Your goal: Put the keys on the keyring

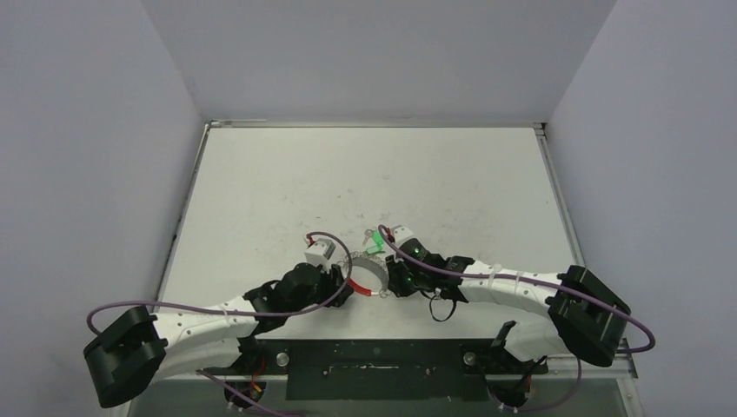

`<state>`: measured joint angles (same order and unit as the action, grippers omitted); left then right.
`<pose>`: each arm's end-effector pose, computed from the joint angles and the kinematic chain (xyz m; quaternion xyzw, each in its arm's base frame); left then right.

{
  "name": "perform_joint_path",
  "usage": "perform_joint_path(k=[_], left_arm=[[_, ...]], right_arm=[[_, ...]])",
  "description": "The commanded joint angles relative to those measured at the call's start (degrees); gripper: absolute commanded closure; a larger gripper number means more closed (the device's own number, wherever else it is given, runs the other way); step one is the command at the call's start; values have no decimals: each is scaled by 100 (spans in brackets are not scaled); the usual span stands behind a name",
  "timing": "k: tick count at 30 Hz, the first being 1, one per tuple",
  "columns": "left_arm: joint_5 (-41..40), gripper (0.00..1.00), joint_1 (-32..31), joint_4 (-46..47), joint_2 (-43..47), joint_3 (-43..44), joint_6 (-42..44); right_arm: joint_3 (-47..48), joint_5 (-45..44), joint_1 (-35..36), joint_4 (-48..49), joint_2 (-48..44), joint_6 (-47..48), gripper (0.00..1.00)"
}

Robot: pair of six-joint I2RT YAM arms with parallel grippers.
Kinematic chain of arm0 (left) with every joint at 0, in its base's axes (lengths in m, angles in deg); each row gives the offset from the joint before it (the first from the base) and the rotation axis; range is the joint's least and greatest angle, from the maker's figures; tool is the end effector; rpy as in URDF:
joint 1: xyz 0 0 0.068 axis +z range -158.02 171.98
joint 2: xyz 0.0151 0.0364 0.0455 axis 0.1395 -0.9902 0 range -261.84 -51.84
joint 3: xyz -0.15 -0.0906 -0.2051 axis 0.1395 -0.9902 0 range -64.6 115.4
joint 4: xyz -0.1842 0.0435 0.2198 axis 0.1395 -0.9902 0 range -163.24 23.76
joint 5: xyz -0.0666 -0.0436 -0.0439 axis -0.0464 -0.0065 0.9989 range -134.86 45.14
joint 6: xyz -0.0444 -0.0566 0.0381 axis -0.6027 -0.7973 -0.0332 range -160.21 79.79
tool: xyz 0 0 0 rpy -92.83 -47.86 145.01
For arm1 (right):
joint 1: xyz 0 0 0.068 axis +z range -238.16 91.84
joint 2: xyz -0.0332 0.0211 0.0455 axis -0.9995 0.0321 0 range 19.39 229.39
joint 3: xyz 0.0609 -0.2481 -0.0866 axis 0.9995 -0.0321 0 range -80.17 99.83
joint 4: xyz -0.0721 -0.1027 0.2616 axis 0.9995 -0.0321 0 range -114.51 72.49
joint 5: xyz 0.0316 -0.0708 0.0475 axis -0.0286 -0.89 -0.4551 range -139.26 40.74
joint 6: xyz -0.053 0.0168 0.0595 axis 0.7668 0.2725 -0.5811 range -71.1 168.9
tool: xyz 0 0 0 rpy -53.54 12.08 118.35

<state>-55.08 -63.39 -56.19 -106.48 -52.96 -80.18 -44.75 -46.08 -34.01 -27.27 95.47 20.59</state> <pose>0.1420 -0.1836 0.1043 0.0751 0.8729 -0.2990 0.3781 0.1711 0.2433 0.1213 -0.2195 0.9147 0.2427 0.2373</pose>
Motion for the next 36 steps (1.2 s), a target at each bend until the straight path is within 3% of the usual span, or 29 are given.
perform_joint_path(k=[1, 9, 14, 36], left_arm=[[586, 58, 29, 398, -552, 802, 163], [1658, 56, 18, 992, -2127, 1573, -183], [1828, 56, -26, 1351, -2590, 1649, -377], [1066, 61, -35, 1686, -3176, 1630, -823]], right_arm=[[-164, 346, -158, 456, 181, -213, 89], [-214, 359, -360, 528, 804, -278, 100], [-272, 310, -414, 588, 966, -289, 100], [-268, 456, -414, 662, 1035, -249, 100]])
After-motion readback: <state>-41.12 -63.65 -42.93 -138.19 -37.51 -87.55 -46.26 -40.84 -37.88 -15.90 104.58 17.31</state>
